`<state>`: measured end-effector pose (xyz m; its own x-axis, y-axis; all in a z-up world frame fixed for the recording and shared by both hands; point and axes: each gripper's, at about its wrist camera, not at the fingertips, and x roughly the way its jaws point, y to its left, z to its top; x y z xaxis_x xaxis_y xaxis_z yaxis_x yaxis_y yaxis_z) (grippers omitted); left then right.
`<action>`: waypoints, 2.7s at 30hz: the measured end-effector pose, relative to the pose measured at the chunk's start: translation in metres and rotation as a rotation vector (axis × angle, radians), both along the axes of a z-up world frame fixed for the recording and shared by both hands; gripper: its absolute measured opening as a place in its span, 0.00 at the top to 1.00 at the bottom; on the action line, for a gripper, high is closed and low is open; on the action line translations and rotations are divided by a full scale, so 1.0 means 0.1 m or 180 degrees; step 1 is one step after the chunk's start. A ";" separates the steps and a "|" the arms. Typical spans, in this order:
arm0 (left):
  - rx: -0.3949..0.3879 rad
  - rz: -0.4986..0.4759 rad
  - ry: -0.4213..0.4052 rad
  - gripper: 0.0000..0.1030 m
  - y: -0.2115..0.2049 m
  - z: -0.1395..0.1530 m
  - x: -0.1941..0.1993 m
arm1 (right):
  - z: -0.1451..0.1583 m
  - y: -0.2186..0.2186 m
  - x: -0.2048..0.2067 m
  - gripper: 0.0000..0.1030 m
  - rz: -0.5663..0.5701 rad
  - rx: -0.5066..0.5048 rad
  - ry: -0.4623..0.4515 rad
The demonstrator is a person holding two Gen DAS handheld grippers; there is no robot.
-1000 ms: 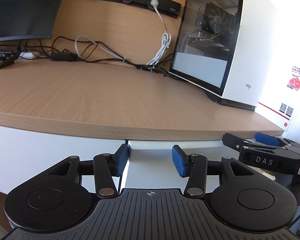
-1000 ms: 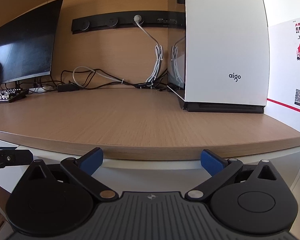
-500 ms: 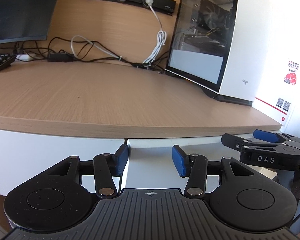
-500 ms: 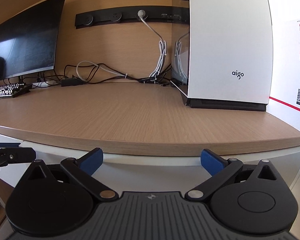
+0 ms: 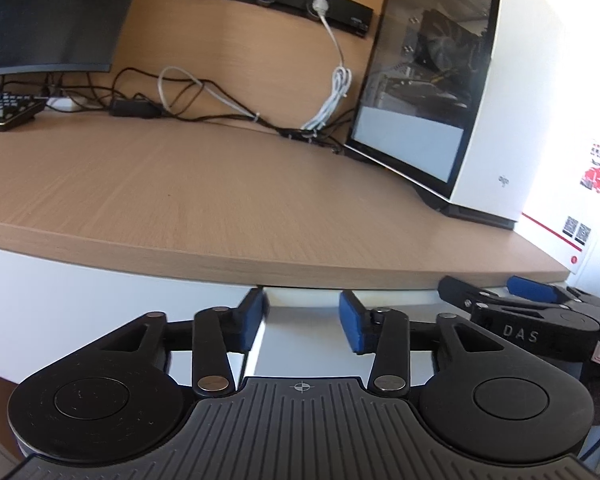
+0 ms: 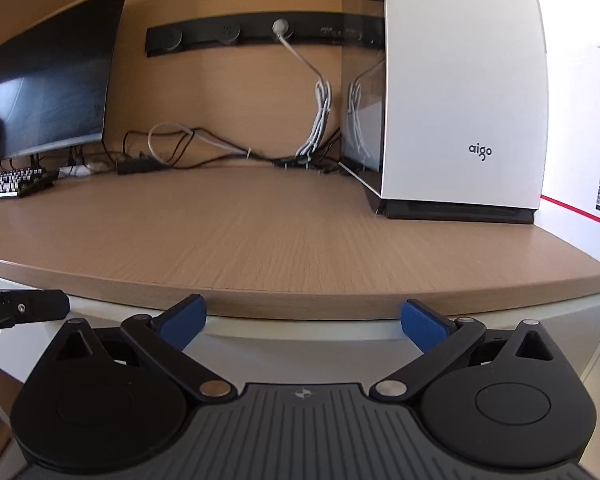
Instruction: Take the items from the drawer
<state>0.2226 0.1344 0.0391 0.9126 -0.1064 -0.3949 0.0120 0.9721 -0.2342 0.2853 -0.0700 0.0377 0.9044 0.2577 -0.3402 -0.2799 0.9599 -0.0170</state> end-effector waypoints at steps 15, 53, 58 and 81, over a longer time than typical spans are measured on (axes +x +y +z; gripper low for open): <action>-0.0091 -0.0006 0.0010 0.63 0.05 0.01 -0.06 | -0.09 0.03 -0.14 0.00 0.0146 -0.0188 -0.0052; 0.0102 0.0165 -0.0008 0.62 -0.07 0.05 0.01 | -0.06 -0.19 -0.02 0.00 0.0044 0.0072 -0.0067; 0.0103 0.0174 0.0026 0.62 -0.07 0.06 0.02 | -0.07 -0.14 -0.02 0.00 0.0012 0.0074 -0.0070; 0.0127 -0.0016 0.0186 0.60 -0.09 0.07 -0.11 | -0.01 -0.15 -0.10 0.00 0.0061 0.0003 0.0123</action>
<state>0.2116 0.1258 0.0463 0.8873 -0.0940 -0.4516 0.0042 0.9806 -0.1959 0.2754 -0.0846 0.0362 0.8854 0.2751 -0.3746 -0.2987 0.9543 -0.0051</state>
